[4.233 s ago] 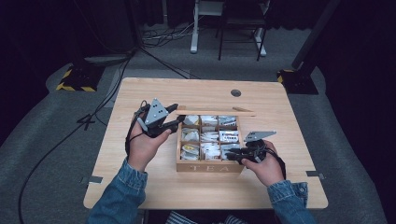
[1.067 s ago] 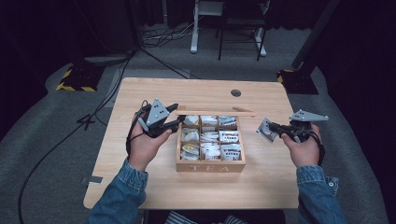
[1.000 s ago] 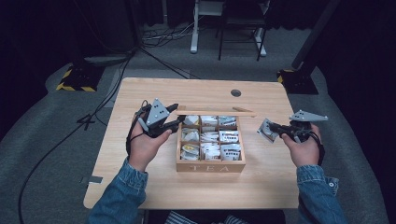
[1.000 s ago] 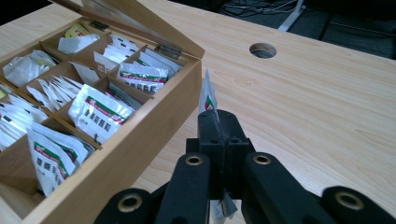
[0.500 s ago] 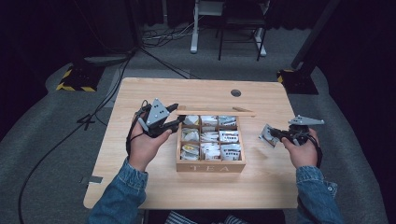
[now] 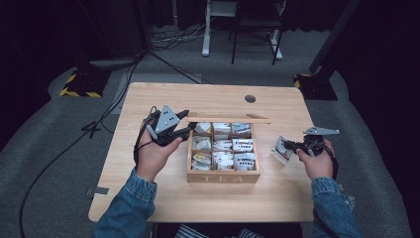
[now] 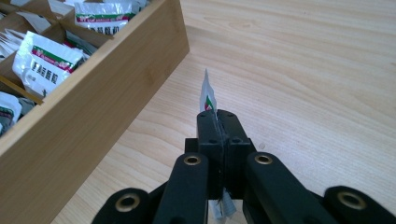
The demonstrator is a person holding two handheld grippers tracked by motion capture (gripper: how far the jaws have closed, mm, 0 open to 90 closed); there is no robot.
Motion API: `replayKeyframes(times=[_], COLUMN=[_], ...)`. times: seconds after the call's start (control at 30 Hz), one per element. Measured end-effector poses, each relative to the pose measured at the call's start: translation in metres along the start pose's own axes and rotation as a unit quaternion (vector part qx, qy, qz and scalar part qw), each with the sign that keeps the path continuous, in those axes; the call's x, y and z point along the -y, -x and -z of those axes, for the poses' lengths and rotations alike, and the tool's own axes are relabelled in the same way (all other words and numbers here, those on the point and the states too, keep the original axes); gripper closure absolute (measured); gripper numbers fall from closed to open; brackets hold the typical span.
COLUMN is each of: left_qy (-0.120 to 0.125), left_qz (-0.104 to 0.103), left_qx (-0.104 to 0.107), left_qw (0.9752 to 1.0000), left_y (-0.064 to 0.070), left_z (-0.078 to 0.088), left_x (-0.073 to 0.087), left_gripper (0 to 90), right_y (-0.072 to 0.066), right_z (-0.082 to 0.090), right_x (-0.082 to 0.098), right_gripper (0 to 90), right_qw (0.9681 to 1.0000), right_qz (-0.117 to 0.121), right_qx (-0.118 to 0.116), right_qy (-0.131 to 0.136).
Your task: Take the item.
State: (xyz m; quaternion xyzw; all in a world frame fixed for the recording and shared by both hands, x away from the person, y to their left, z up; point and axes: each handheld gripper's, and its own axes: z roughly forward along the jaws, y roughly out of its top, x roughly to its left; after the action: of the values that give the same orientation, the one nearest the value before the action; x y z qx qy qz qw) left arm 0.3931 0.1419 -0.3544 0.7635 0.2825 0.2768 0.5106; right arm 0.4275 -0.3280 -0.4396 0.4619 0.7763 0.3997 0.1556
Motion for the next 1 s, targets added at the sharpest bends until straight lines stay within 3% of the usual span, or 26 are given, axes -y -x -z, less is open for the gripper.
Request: replayKeyframes(times=[0.3,0.53,0.6,0.67,0.83,1.0], left_qy=[0.0,-0.001,-0.001,-0.002,-0.003,-0.004], left_qz=[0.001,0.001,0.001,0.001,0.003,0.003], left_qx=[0.001,0.001,0.001,0.001,0.004,0.005], left_qw=[1.0,1.0,1.0,1.0,1.0,1.0], left_y=[0.0,0.0,0.0,0.0,-0.001,-0.001], left_z=[0.0,0.0,0.0,0.0,0.0,0.0], left_x=[0.0,0.0,0.0,0.0,0.0,0.0], left_gripper=[55.3,55.3,55.2,55.3,54.9,54.8], right_y=[0.002,0.004,0.005,0.005,0.008,0.011], right_z=[-0.007,-0.008,-0.008,-0.009,-0.011,-0.01], right_x=[0.008,0.01,0.011,0.012,0.013,0.015], right_gripper=[88.6,84.6,80.3,69.2,50.0,45.1], right_qw=[0.9998,0.9997,0.9997,0.9994,0.9994,0.999], right_qz=[-0.016,-0.012,-0.016,-0.029,-0.018,-0.016], right_qx=[-0.001,0.011,0.013,0.014,0.029,0.038], right_qy=[-0.013,-0.016,-0.015,-0.01,0.007,0.017])
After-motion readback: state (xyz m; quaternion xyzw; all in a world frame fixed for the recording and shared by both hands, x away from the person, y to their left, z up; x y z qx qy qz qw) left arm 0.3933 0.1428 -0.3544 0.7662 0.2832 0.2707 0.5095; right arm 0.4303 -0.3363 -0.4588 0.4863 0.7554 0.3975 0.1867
